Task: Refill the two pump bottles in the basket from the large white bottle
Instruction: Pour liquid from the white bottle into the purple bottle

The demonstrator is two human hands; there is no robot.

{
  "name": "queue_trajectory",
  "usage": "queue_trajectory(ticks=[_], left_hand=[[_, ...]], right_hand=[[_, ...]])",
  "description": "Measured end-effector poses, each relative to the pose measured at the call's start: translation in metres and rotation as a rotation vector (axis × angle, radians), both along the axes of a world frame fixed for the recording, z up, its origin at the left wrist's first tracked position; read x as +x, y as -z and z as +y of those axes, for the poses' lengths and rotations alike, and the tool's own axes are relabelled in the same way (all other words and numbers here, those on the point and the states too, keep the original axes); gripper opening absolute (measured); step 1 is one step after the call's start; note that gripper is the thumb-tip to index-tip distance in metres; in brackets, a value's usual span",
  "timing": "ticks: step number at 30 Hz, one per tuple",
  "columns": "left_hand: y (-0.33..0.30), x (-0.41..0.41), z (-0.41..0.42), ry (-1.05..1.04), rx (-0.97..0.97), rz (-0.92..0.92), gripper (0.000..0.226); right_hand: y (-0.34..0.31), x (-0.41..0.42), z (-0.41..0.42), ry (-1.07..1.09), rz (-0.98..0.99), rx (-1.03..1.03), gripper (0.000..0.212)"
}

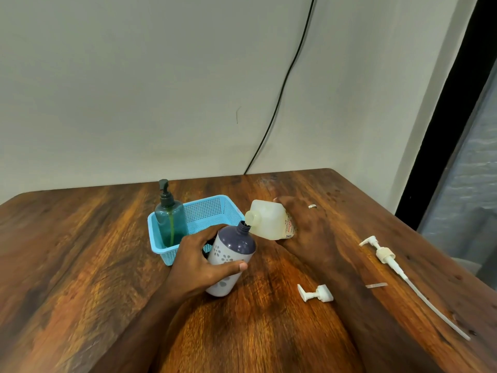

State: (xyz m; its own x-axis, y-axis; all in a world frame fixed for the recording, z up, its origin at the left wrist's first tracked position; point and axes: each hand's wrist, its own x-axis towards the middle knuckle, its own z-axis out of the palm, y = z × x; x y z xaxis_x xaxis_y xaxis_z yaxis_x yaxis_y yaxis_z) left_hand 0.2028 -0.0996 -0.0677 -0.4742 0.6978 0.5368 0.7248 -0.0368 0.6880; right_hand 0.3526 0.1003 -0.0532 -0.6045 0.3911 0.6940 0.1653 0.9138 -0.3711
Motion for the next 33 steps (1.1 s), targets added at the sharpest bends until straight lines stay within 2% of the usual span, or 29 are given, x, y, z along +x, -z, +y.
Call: queue_trajectory(ticks=[16, 24, 33], left_hand=[[-0.0020, 0.0019, -0.0016, 0.018, 0.001, 0.003, 0.062], [0.0009, 0.0001, -0.0010, 0.009, -0.005, 0.000, 0.068], [-0.0008, 0.0016, -0.0021, 0.007, 0.006, 0.019, 0.062]], right_hand=[[0.0008, 0.0000, 0.0013, -0.012, -0.019, 0.010, 0.069], [0.0015, -0.0001, 0.0023, -0.016, -0.012, -0.007, 0.068], [0.0005, 0.0010, 0.0005, -0.006, -0.014, 0.004, 0.070]])
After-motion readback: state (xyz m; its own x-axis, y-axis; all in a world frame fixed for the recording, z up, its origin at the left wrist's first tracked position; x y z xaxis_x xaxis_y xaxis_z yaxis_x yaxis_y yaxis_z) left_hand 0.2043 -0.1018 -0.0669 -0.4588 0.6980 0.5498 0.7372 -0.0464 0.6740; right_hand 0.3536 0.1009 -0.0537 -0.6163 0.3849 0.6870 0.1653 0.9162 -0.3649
